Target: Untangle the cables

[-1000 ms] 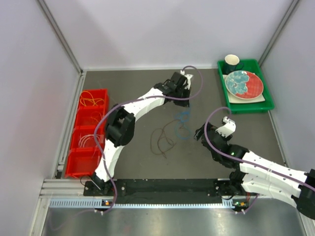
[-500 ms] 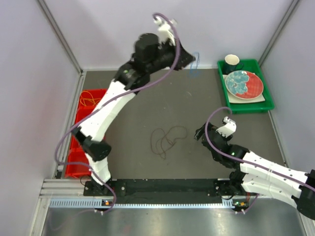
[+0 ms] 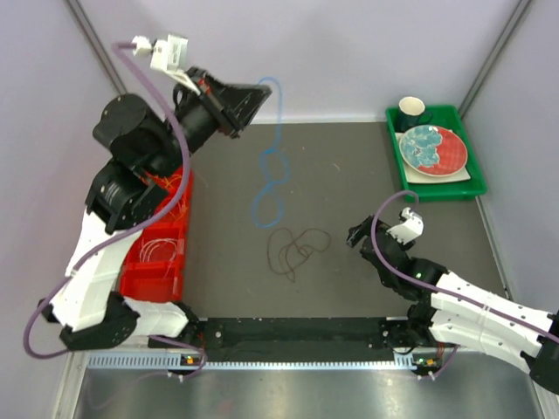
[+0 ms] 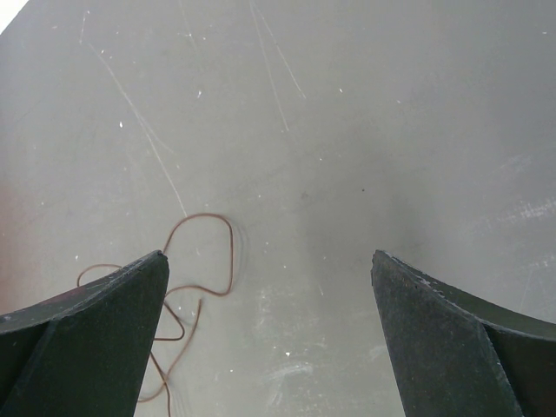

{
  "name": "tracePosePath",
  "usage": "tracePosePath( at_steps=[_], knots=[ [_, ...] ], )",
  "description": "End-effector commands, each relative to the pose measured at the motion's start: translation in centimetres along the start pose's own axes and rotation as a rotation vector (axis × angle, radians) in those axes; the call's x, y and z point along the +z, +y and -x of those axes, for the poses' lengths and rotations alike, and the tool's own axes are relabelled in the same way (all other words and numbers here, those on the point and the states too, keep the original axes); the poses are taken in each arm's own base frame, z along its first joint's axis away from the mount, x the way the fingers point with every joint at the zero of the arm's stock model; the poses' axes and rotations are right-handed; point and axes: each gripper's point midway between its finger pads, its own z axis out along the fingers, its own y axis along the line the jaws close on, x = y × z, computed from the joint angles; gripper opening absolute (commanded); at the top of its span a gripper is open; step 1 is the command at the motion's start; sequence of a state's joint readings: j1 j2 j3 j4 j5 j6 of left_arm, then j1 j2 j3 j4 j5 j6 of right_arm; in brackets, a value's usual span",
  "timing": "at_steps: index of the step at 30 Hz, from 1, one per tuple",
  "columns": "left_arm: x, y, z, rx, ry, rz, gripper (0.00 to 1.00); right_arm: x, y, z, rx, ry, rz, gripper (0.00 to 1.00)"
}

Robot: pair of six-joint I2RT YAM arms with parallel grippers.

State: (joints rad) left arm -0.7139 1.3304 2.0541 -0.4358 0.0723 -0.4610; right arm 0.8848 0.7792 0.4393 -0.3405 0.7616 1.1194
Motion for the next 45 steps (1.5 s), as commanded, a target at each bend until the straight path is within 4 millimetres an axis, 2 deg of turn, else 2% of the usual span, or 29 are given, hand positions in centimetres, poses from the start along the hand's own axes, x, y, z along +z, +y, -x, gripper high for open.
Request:
tracePosePath(
  at_steps=[1,2,3,4,6,7,9,11,15,20,23,27,28,30,31,32,34,40,43,45],
  knots=[
    [-4.4,5.7,-2.5,0.052,0.046,0.284,0.0,0.0,0.6,1.0,0.025,-0.026,0.008,0.99],
    [-5.2,6.5,-2.8,0.051,0.05,0.327,0.0,0.0,0.6,0.9,0.023,-0.023,0.01,0.99],
    [-5.9,7.8,-4.0,0.052,0.075,0.38,0.0,0.0,0.7,0.9,0.024,-0.021,0.012,0.99],
    [-7.5,9.0,-3.6,0.058,0.053,0.462,0.0,0.0,0.7,1.0,0.024,-0.023,0.013,0.99],
    [-9.4,11.6,-5.9,0.081,0.122,0.587,0.0,0.0,0.8,0.9,0.021,-0.02,0.015,0.99],
    [-10.7,12.9,-5.7,0.096,0.108,0.671,0.0,0.0,0.7,0.8,0.017,-0.017,0.014,0.99],
    [-13.0,15.3,-7.5,0.13,0.166,0.802,0.0,0.0,0.8,0.8,0.017,-0.014,0.016,0.99],
    [-15.8,17.3,-7.6,0.154,0.154,0.952,0.0,0.0,0.9,0.7,0.015,-0.012,0.018,0.99],
    [-18.6,19.4,-7.9,0.222,0.16,1.108,0.0,0.1,1.0,0.6,0.009,-0.006,0.02,0.99],
    [-20.4,21.0,-7.9,0.262,0.163,1.269,0.0,0.1,1.1,0.4,0.002,0.004,0.021,0.99],
    [-20.6,22.7,-9.0,0.293,0.226,1.359,0.0,0.1,1.2,0.4,0.0,0.007,0.024,0.99],
    [-20.2,24.8,-9.4,0.295,0.261,1.395,0.0,0.1,1.4,0.3,-0.007,0.013,0.027,0.99],
    [-19.6,25.3,-9.1,0.28,0.235,1.39,0.0,0.2,1.4,0.2,-0.01,0.017,0.025,0.99],
    [-20.1,27.3,-8.7,0.256,0.227,1.439,0.0,0.2,1.5,0.1,-0.019,0.023,0.023,0.99],
    [-19.4,27.9,-8.8,0.221,0.221,1.418,0.0,0.2,1.5,0.1,-0.021,0.024,0.021,0.99],
    [-19.7,29.1,-8.4,0.206,0.215,1.448,0.0,0.3,1.5,0.1,-0.023,0.025,0.019,0.99],
    [-18.8,30.0,-8.6,0.173,0.22,1.425,0.0,0.3,1.6,0.0,-0.025,0.028,0.018,0.99],
    [-16.2,32.8,-6.9,0.109,0.156,1.41,0.0,0.4,1.8,0.0,-0.029,0.028,0.018,0.99],
    [-14.7,33.6,-4.7,0.09,0.111,1.396,0.0,0.5,1.8,0.0,-0.033,0.027,0.016,0.99],
    [-14.1,34.6,-4.5,0.086,0.11,1.405,0.0,0.5,1.9,0.0,-0.035,0.028,0.021,0.99]
  ],
)
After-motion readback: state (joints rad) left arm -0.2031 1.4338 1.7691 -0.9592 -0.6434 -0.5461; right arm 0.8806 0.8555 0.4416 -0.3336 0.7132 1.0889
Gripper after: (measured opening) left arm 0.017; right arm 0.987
